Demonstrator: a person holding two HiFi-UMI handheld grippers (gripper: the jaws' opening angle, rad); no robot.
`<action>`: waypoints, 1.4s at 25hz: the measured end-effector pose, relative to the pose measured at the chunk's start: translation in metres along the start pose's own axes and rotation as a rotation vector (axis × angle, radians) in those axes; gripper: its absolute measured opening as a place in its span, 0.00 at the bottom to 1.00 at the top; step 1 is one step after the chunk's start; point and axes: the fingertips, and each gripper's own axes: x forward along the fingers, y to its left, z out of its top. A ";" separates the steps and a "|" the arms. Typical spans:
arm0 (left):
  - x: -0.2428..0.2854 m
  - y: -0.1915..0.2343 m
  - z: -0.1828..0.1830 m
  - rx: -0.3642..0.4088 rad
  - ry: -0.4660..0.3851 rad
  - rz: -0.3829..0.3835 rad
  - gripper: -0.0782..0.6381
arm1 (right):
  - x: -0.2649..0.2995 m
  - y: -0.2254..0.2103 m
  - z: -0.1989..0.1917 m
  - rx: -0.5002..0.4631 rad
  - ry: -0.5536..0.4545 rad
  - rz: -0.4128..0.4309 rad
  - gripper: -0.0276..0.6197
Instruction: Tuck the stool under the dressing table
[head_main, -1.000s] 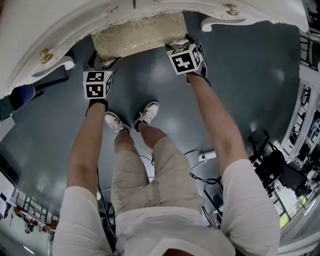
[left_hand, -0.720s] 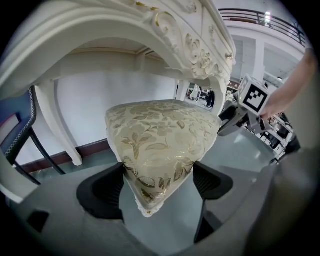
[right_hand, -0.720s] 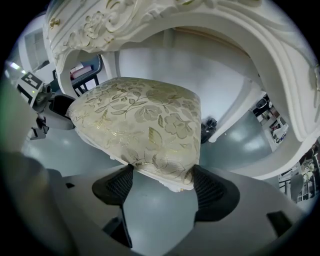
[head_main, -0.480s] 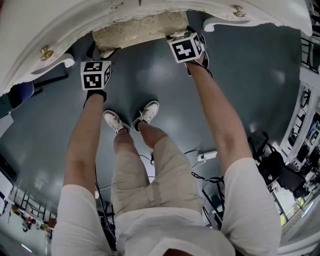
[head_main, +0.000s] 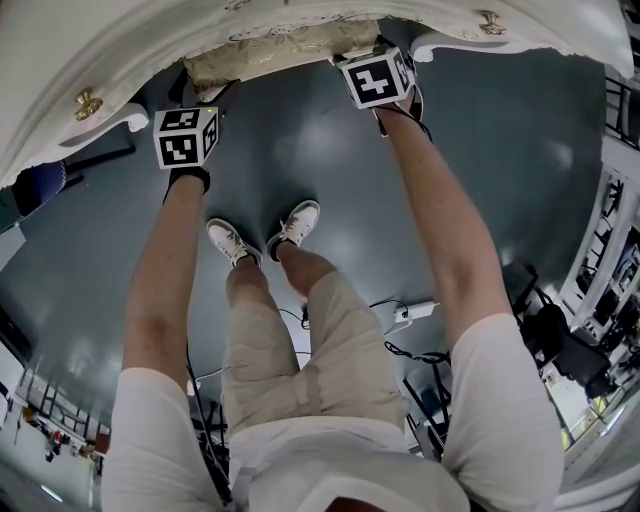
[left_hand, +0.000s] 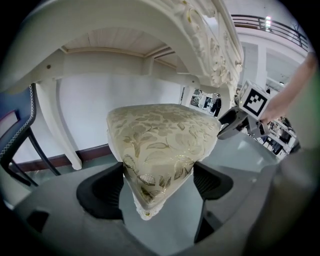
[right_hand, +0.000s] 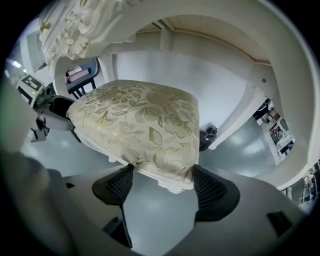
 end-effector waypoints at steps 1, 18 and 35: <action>0.001 0.001 0.001 -0.002 -0.002 -0.001 0.72 | 0.000 -0.001 0.001 0.001 -0.009 -0.005 0.61; -0.005 0.015 0.006 -0.029 -0.035 0.032 0.72 | -0.001 -0.006 -0.002 0.178 -0.105 -0.005 0.66; -0.168 -0.048 0.054 -0.118 -0.206 -0.045 0.62 | -0.159 0.042 -0.018 0.338 -0.143 -0.006 0.43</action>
